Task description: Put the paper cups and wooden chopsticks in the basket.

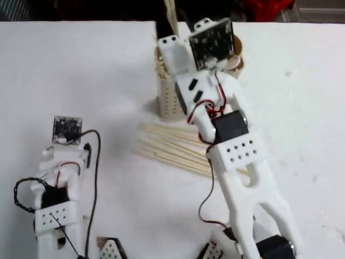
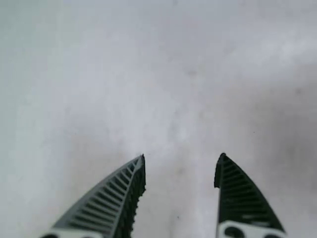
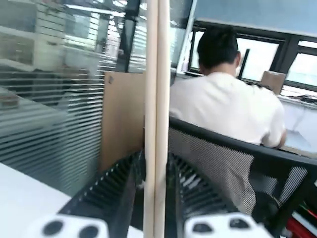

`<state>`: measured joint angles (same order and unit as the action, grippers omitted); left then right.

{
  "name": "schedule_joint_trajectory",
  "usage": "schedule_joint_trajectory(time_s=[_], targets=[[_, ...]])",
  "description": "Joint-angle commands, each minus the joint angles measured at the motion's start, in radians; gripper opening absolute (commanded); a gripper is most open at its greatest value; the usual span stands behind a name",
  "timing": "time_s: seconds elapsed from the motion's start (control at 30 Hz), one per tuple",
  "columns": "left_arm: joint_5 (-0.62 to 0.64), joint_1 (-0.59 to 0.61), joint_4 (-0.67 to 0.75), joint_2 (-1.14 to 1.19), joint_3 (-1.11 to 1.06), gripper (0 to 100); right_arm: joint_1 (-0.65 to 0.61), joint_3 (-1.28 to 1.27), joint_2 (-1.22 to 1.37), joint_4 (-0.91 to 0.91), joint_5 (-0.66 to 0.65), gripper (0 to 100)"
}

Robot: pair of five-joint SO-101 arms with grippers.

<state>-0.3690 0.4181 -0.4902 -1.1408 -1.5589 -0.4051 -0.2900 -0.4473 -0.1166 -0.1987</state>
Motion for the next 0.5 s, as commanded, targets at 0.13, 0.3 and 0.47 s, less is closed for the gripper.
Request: schedule_joint_trajectory(time_s=[0.13,0.3,0.47], targets=[[-0.009,-0.016,0.025,-0.013,0.008,23,0.073,-0.359,-0.056,0.274,0.009,1.5],[-0.009,-0.016,0.025,-0.013,0.008,23,0.093,-0.434,-0.065,0.275,0.009,8.5],[-0.009,-0.016,0.025,-0.013,0.008,23,0.101,-0.431,-0.077,0.189,0.002,18.7]])
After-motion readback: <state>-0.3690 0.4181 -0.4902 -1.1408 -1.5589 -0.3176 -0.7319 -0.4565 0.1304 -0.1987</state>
